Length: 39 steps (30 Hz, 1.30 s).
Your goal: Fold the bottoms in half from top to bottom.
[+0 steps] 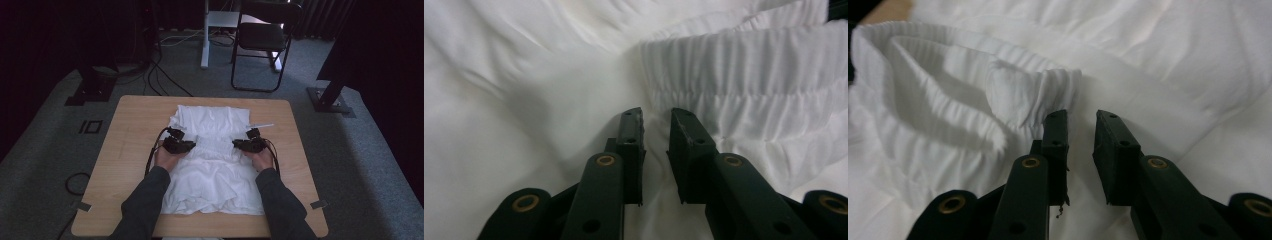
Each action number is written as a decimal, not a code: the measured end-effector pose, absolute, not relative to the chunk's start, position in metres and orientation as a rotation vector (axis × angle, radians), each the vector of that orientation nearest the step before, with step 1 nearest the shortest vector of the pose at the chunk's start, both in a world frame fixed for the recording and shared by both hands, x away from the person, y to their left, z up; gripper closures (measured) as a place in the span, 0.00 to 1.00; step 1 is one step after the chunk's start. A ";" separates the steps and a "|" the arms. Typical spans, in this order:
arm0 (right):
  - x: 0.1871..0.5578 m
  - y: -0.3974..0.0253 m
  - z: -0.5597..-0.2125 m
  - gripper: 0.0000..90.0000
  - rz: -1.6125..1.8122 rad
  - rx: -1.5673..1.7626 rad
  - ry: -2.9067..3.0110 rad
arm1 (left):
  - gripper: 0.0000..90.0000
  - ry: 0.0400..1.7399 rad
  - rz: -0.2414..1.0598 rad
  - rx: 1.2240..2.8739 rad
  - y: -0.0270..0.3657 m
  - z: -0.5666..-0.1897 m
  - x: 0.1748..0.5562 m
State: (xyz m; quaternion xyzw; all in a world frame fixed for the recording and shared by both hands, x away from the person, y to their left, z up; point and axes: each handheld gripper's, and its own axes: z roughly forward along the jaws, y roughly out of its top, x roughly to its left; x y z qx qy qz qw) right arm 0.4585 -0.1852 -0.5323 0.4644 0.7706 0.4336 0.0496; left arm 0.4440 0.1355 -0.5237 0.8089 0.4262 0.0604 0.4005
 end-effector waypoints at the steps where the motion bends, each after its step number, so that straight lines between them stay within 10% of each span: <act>1: 0.455 -0.187 -0.531 0.82 1.345 1.399 2.357 | 0.84 1.064 0.128 2.030 0.137 -0.524 0.440; 23: 0.439 -0.167 -0.471 0.69 1.304 1.202 2.199 | 0.81 0.807 -0.007 2.090 0.145 -0.538 0.382; 39: 0.389 -0.132 -0.511 0.77 1.144 1.219 2.452 | 0.72 0.875 0.102 2.028 0.143 -0.519 0.393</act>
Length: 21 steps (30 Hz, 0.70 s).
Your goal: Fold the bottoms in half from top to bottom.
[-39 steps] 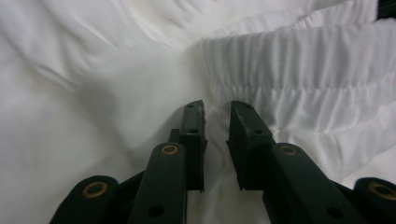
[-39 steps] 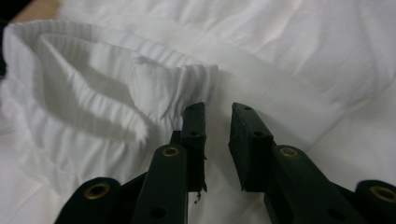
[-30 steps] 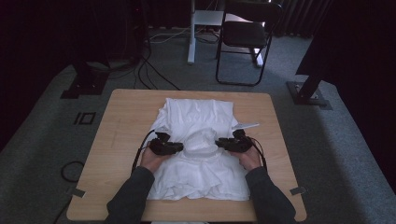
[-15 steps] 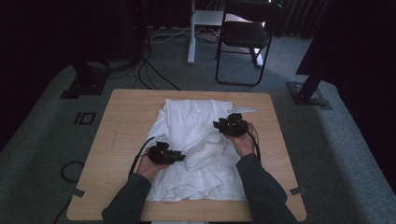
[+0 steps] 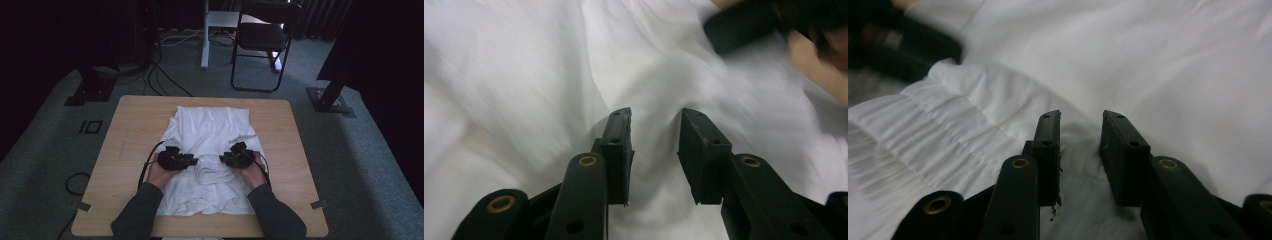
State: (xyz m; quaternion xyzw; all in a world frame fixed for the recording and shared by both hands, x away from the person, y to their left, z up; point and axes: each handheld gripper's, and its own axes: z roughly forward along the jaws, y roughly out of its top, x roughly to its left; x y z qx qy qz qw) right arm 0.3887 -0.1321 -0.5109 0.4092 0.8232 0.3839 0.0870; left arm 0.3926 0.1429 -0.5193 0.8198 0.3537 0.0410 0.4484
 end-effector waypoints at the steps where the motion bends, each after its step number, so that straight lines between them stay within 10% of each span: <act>1: 0.382 -0.133 -0.514 0.77 1.145 1.221 2.461 | 0.72 0.882 0.113 2.026 0.140 -0.518 0.394; 12: 0.340 -0.133 -0.539 0.79 1.098 1.147 2.505 | 0.67 0.893 0.287 2.171 0.105 -0.523 0.402; 21: 0.363 -0.157 -0.510 0.59 1.234 1.069 2.367 | 0.63 0.919 0.310 2.194 0.111 -0.534 0.403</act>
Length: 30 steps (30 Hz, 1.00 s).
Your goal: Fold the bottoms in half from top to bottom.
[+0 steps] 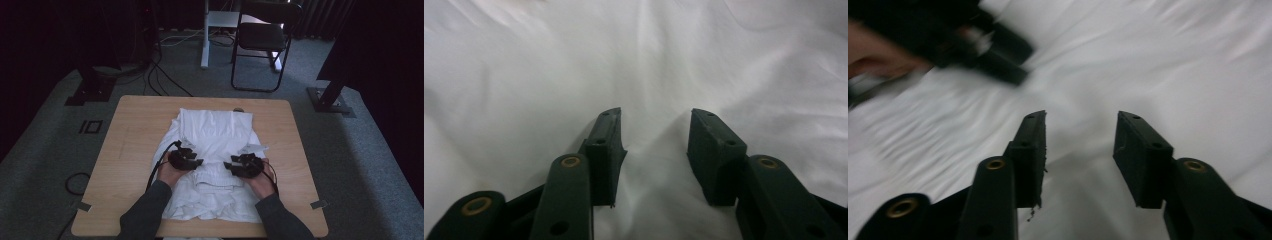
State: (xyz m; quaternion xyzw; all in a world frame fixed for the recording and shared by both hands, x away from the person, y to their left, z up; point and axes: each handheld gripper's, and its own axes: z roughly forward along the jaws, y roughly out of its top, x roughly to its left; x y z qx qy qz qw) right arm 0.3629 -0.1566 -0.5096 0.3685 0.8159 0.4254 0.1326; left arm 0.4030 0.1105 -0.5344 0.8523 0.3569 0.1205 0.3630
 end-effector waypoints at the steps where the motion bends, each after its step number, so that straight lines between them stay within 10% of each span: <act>1: 0.371 -0.158 -0.506 0.59 1.216 1.068 2.342 | 0.62 0.922 0.334 2.177 0.111 -0.530 0.404; 13: 0.467 -0.166 -0.536 0.47 1.009 1.269 2.251 | 0.57 1.067 0.432 2.109 0.133 -0.543 0.450; 30: 0.384 -0.173 -0.563 0.47 1.092 1.198 2.248 | 0.56 1.019 0.352 2.062 0.148 -0.556 0.354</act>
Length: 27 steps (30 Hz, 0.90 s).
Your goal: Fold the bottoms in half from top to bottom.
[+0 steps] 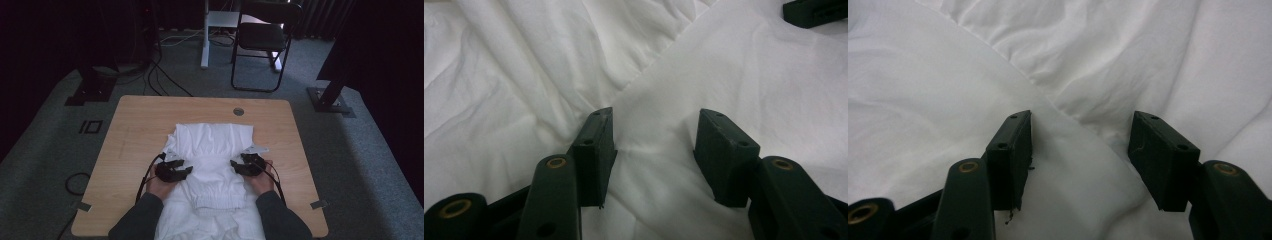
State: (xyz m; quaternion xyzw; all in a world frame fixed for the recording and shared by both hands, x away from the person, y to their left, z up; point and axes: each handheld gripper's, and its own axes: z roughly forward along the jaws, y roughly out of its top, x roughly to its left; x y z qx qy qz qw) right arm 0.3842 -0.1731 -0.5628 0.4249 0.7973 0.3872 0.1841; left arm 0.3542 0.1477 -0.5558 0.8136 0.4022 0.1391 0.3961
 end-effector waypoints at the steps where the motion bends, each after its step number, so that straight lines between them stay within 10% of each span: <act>1: 0.380 -0.174 -0.563 0.47 1.093 1.191 2.253 | 0.56 1.022 0.346 2.070 0.148 -0.555 0.351; 13: 0.376 -0.174 -0.563 0.47 1.102 1.180 2.260 | 0.47 1.145 0.536 1.979 0.169 -0.495 0.411; 27: 0.376 -0.174 -0.563 0.47 1.101 1.183 2.258 | 0.32 1.342 0.443 1.962 0.180 -0.526 0.486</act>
